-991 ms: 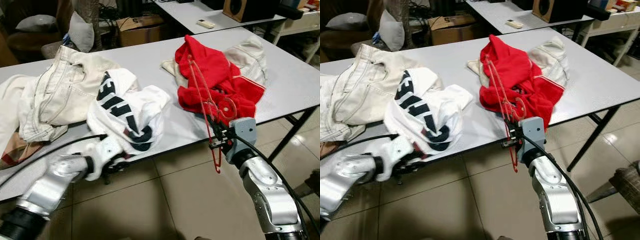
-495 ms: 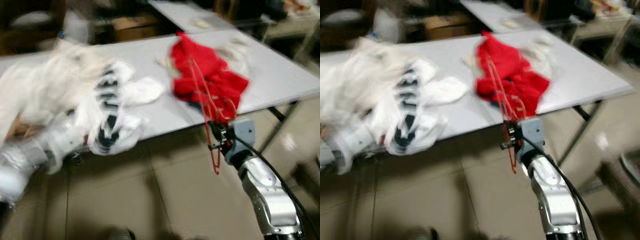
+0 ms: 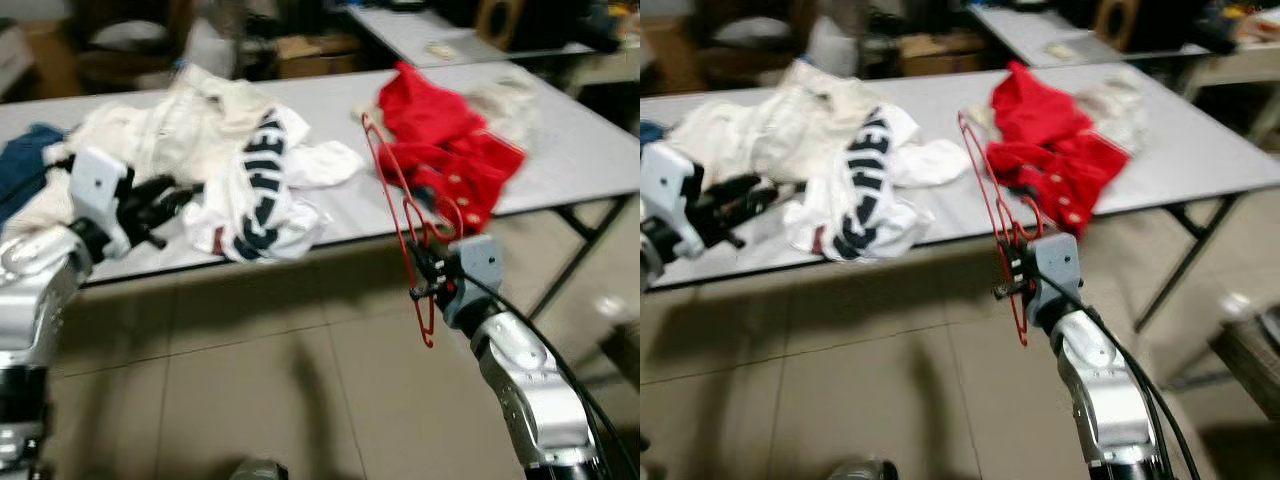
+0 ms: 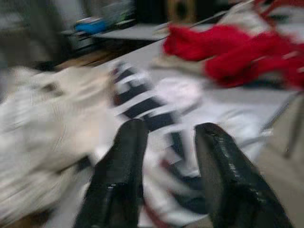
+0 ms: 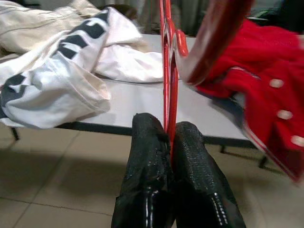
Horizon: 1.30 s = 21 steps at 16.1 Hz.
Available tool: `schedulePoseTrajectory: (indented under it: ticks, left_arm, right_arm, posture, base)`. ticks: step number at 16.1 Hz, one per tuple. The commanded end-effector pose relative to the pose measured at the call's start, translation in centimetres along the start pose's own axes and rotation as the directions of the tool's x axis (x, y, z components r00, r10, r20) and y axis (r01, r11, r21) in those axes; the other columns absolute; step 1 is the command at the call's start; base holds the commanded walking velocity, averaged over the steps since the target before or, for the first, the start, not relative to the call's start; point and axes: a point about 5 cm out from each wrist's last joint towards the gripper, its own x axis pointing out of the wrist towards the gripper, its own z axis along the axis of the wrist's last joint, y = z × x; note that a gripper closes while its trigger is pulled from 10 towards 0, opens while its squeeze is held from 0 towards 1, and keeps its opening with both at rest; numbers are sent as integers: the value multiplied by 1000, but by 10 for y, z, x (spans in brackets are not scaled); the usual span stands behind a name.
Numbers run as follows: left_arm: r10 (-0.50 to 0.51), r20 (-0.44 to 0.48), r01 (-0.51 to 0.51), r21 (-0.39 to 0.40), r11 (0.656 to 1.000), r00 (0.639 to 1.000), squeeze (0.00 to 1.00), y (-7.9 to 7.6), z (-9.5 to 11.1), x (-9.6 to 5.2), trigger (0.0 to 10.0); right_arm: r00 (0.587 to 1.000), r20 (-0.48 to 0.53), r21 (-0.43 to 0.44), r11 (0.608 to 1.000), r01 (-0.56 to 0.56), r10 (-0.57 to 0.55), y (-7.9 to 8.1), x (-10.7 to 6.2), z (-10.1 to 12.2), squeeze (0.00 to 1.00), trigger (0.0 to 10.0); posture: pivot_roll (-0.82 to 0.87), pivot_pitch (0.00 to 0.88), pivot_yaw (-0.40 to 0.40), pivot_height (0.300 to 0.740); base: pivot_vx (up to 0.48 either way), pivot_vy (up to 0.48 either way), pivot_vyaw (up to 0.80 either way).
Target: Hang hanger
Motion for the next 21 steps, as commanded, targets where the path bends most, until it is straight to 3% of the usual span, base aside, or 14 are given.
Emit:
schedulePoseTrajectory:
  ticks: [1, 2, 3, 5, 6, 7, 8, 9, 14, 15, 16, 18, 19, 21]
  left_arm:
    - [-35, -20, 35, -15, 999, 999, 1000, -12, -3, 3, 10000]
    - [-71, -30, 69, -63, 996, 997, 1000, -35, -16, 11, 10000]
    - [-73, -31, 70, -78, 994, 997, 1000, -43, -20, 15, 10000]
    - [30, 40, -23, -157, 987, 999, 1000, -67, -30, 27, 10000]
    - [78, 65, -64, -192, 979, 995, 1000, -69, -32, 28, 10000]
    - [185, 76, -160, -258, 953, 980, 588, -73, -38, 26, 10000]
    - [248, 63, -227, -239, 944, 967, 447, -78, -43, 22, 10000]
    - [255, 23, -243, -230, 942, 967, 412, -87, -50, 21, 10000]
    - [319, -8, -314, -201, 928, 948, 427, -105, -62, 21, 10000]
    - [303, -5, -297, -203, 933, 953, 416, -110, -63, 21, 10000]
    - [291, -8, -287, -189, 939, 957, 318, -113, -64, 21, 10000]
    - [280, -5, -276, -176, 945, 960, 267, -119, -65, 21, 10000]
    - [276, -11, -273, -191, 943, 961, 90, -120, -66, 22, 10000]
    - [280, -2, -275, -183, 944, 960, 67, -118, -67, 23, 10000]
  right_arm:
    - [1000, 16, -2, 1000, 17, -17, -4, -1, 3, 0, 10000]
    - [999, 24, 2, 999, 42, -42, -8, -2, 4, 0, 10000]
    - [999, 22, 3, 999, 47, -47, -9, -2, 4, 0, 10000]
    - [999, 11, 4, 999, 32, -32, -9, -4, 3, 0, 10000]
    - [1000, 14, 4, 1000, 25, -25, -8, -4, 4, 0, 10000]
    - [1000, 20, -58, 998, 13, -12, -7, -3, 8, 0, 10000]
    - [1000, 19, -105, 994, 26, -24, -10, -2, 10, 0, 10000]
    - [999, 19, -121, 992, 33, -31, -12, 1, 12, 0, 10000]
    - [998, 38, -114, 992, 51, -47, -25, 10, 22, 0, 10000]
    - [998, 41, -58, 997, 55, -53, -24, 12, 21, 0, 10000]
    - [998, 24, -23, 998, 59, -59, -24, 12, 19, 0, 10000]
    - [998, -27, -17, 998, 59, -60, -24, 15, 13, 0, 10000]
    - [999, -23, -2, 999, 46, -46, -21, 15, 14, 0, 10000]
    - [999, -36, 26, 999, 31, -30, -16, 13, 10, 0, 10000]
  posture:
    - [-23, 19, 41, 740]
    - [-27, 14, 41, 740]
    - [-37, 8, 42, 740]
    - [-51, 4, 40, 740]
    - [-51, 4, 40, 740]
    - [-59, 7, 26, 740]
    - [-61, 9, 15, 740]
    - [-60, 12, 6, 740]
    - [-49, 18, -58, 740]
    - [-46, 17, -63, 740]
    - [-44, 17, -63, 740]
    - [-41, 13, -62, 740]
    - [-42, 12, -59, 740]
    - [-38, 13, -55, 740]
  base:
    - [0, 0, 0]
    - [0, 0, 0]
    - [0, 0, 0]
    - [0, 0, 0]
    - [0, 0, 0]
    - [0, 0, 0]
    - [0, 0, 0]
    - [0, -480, 800]
    - [0, -480, 800]
    - [0, -281, 0]
    - [0, 0, 0]
    - [0, 0, 0]
    - [0, 0, 0]
    - [0, 0, 0]
